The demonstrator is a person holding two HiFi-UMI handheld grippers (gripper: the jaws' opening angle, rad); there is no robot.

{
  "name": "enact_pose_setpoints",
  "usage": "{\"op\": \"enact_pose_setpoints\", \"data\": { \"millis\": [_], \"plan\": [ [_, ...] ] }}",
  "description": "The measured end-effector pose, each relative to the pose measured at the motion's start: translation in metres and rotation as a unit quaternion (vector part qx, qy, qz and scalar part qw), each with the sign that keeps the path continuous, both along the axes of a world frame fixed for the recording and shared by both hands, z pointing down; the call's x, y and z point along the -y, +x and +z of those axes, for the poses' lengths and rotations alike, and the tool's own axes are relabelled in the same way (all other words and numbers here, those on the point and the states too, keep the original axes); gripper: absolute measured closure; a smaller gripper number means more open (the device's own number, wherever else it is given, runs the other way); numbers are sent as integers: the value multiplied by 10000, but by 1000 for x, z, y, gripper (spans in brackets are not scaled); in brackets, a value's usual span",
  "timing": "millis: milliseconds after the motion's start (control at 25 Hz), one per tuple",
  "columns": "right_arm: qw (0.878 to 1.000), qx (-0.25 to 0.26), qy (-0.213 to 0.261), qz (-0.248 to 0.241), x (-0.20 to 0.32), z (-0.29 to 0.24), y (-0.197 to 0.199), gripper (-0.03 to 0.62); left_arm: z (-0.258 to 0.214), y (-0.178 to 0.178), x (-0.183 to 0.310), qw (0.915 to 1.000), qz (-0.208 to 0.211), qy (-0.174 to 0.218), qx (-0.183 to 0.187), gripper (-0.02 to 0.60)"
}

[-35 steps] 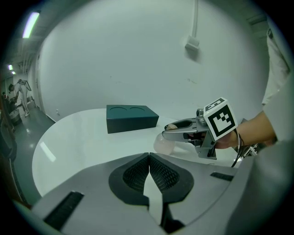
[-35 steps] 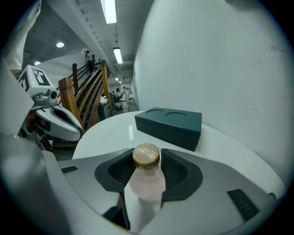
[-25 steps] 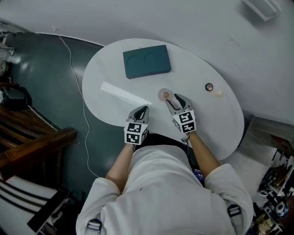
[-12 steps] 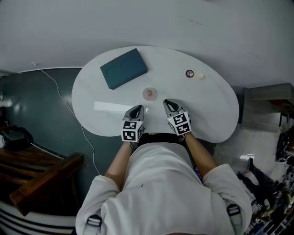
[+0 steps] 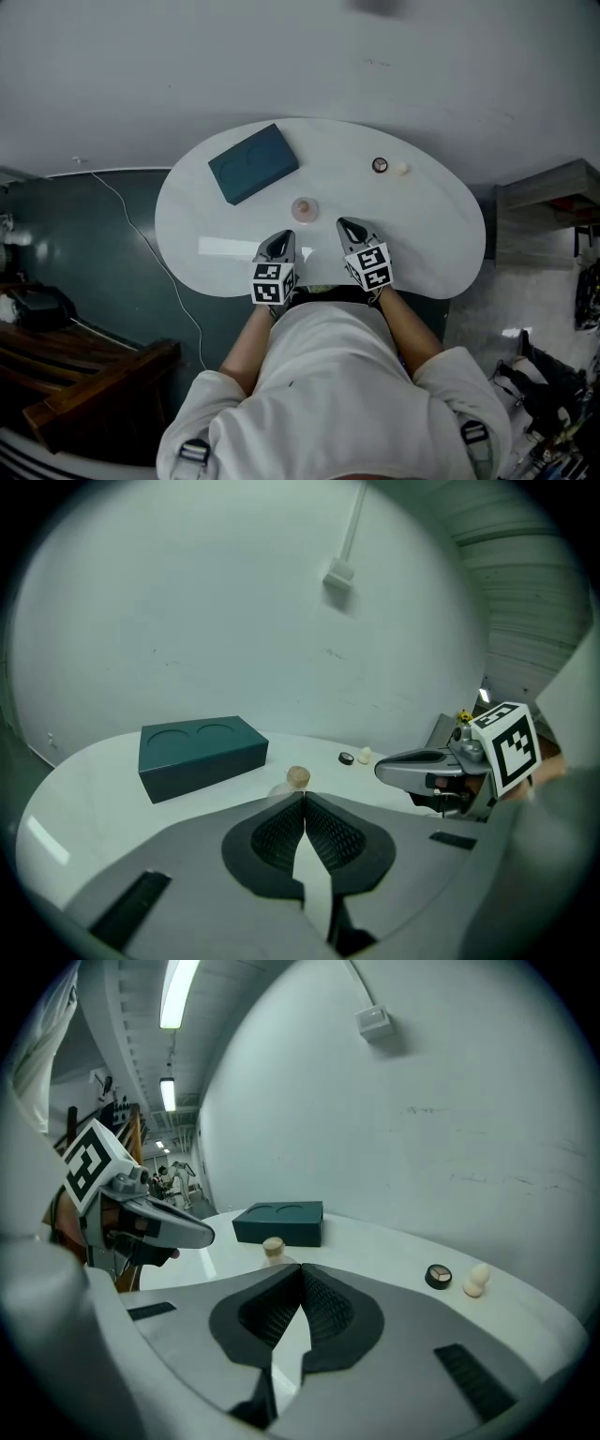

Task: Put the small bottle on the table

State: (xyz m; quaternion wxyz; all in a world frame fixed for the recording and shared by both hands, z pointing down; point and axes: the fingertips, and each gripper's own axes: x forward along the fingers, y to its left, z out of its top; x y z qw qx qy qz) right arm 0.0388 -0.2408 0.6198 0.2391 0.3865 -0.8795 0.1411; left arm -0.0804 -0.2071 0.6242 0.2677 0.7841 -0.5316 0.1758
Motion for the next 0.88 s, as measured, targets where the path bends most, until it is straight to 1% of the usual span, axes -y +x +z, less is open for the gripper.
{"op": "enact_pose_setpoints", "data": {
  "millis": [200, 400, 600, 800, 880],
  "plan": [
    [9987, 280, 377, 185, 4, -43, 1, 597, -31, 0, 3, 9994, -82, 328, -80, 561],
    [9947, 525, 859, 202, 10, -99, -2, 597, -80, 1, 14, 9960, -124, 875, -154, 561],
    [9890, 718, 1276, 230, 10, -143, -1, 597, -131, 1, 20, 9882, -280, 1494, -211, 561],
    [9822, 791, 1667, 345, 13, -179, 6, 597, -176, 5, 23, 9779, -209, 2078, 87, 561],
    [9799, 805, 1789, 365, 13, -190, 9, 597, -187, 7, 23, 9745, -210, 2228, 158, 561]
  ]
}}
